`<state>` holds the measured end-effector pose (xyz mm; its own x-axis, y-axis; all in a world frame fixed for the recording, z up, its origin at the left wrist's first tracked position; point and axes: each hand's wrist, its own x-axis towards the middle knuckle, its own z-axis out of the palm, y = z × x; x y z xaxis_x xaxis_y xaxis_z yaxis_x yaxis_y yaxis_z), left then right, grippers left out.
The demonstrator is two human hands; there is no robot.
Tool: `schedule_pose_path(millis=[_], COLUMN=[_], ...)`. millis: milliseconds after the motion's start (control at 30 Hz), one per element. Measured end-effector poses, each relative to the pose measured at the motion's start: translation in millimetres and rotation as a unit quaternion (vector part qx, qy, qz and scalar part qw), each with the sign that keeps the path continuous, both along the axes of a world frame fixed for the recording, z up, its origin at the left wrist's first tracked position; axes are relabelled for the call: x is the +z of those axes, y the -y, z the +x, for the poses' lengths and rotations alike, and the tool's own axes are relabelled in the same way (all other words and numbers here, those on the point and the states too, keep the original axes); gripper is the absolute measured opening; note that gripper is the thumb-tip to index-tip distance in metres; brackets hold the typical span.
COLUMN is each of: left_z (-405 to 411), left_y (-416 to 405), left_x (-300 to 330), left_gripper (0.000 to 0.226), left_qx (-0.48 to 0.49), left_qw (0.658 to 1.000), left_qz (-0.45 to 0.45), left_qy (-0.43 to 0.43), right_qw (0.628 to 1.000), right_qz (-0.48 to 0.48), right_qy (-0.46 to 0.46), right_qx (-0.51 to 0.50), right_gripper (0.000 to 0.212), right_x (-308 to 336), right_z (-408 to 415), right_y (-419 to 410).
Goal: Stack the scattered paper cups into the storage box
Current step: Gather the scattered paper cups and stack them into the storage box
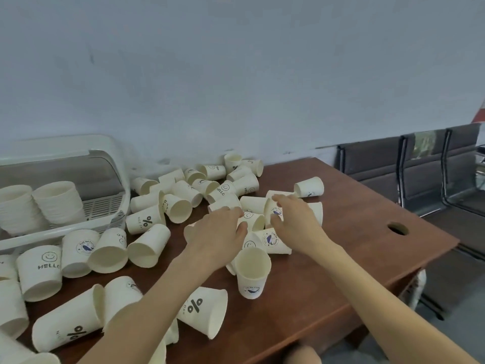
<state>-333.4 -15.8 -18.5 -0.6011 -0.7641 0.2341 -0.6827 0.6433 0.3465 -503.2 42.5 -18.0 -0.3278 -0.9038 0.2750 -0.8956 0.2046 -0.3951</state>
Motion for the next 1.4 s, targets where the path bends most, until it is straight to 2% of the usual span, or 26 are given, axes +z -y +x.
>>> schedule_pose_path(millis=[133,267,467,667,867,1033,1200,1400], left_z=[-7.9,-3.8,-1.6,-4.0,-4.3,-9.3,-17.8,-20.9], left_y=[-12.4,-21.7,-35.7,-38.6,-36.4,-37.4,-41.5,-46.7], left_x=[-6.3,-16.5,-27.1,-28.6,-28.1,-26.0,-28.4,-30.5], left_gripper=[0.036,0.035,0.044,0.031,0.028,0.027,0.027,0.027], left_qx=[-0.028,-0.06,-0.076,-0.069,-0.077,-0.084,-0.096,-0.107], left_qw=[0.998,0.993,0.986,0.984,0.991,0.994,0.994,0.994], left_qz=[-0.006,0.038,0.042,0.019,-0.002,-0.008,-0.012,0.001], left_qy=[0.049,0.09,0.146,0.164,0.108,0.069,0.042,0.022], right_qw=[1.0,0.999,0.998,0.997,0.995,0.974,0.942,0.925], right_qz=[0.007,0.024,0.043,0.05,0.049,0.047,0.059,0.064], right_qy=[0.017,0.015,0.012,-0.001,0.006,0.048,0.119,0.194], right_qx=[-0.022,-0.042,-0.054,-0.061,-0.092,-0.217,-0.308,-0.321], right_gripper=[0.043,0.037,0.036,0.035,0.025,0.014,0.033,0.039], right_x=[-7.0,-16.1,-33.1,-40.5,-44.6,-40.2,-46.1,-57.1], right_z=[-16.3,-26.0,-32.2,-36.4,-46.7,-63.0,-89.4,-103.0], right_y=[-6.2,-8.4,-4.8,-2.3,1.9,2.7,17.5,31.3])
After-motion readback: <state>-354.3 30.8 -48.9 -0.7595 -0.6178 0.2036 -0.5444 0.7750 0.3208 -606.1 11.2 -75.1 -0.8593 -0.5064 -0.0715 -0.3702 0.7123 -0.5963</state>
